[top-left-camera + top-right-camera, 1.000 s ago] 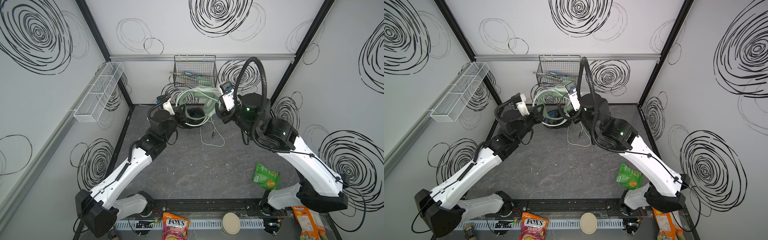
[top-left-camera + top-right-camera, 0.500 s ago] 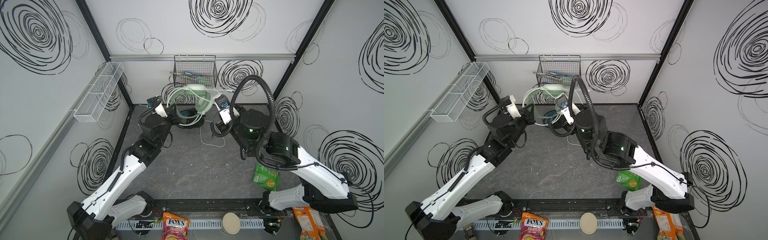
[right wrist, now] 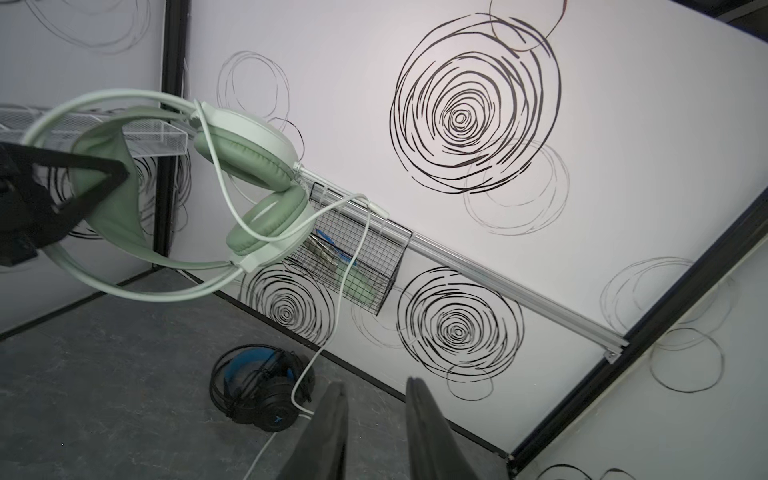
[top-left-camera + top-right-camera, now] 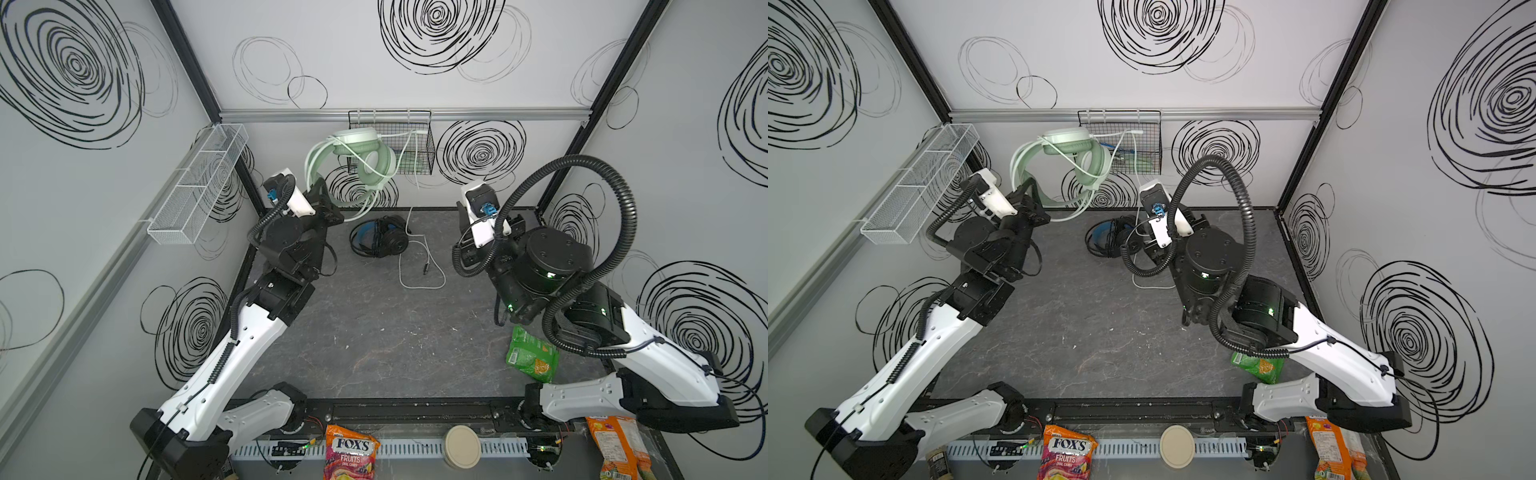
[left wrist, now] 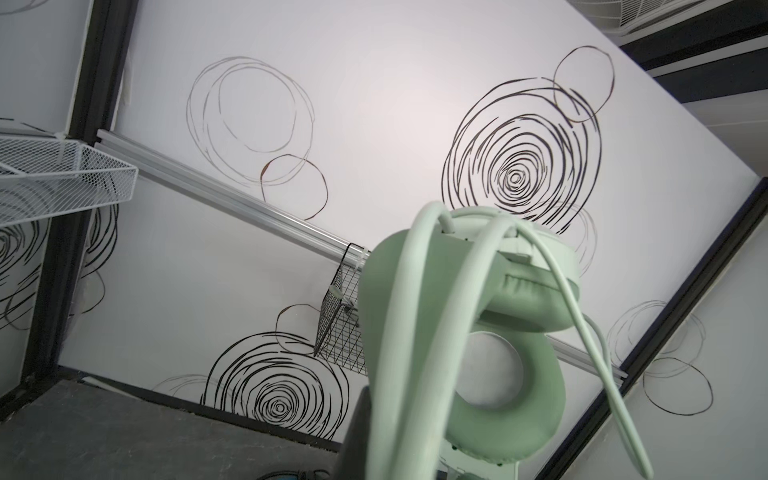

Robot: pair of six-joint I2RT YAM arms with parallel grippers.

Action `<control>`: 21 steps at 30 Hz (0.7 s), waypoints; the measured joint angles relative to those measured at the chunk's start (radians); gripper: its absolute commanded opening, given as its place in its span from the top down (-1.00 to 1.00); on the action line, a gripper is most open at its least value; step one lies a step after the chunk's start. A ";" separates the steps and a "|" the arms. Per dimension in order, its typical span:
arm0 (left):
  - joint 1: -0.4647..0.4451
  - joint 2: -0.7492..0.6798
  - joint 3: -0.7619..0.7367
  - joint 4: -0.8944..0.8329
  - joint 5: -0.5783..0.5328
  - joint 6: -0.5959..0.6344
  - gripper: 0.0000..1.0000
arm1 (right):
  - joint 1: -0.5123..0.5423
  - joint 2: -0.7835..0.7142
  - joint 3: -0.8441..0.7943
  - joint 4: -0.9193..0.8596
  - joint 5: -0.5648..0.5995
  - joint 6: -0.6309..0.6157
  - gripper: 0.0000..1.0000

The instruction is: Wrap the headphones

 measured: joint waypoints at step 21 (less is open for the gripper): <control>0.023 -0.014 0.112 -0.009 0.307 0.132 1.00 | -0.866 -0.097 -0.523 0.420 -1.219 0.547 -0.62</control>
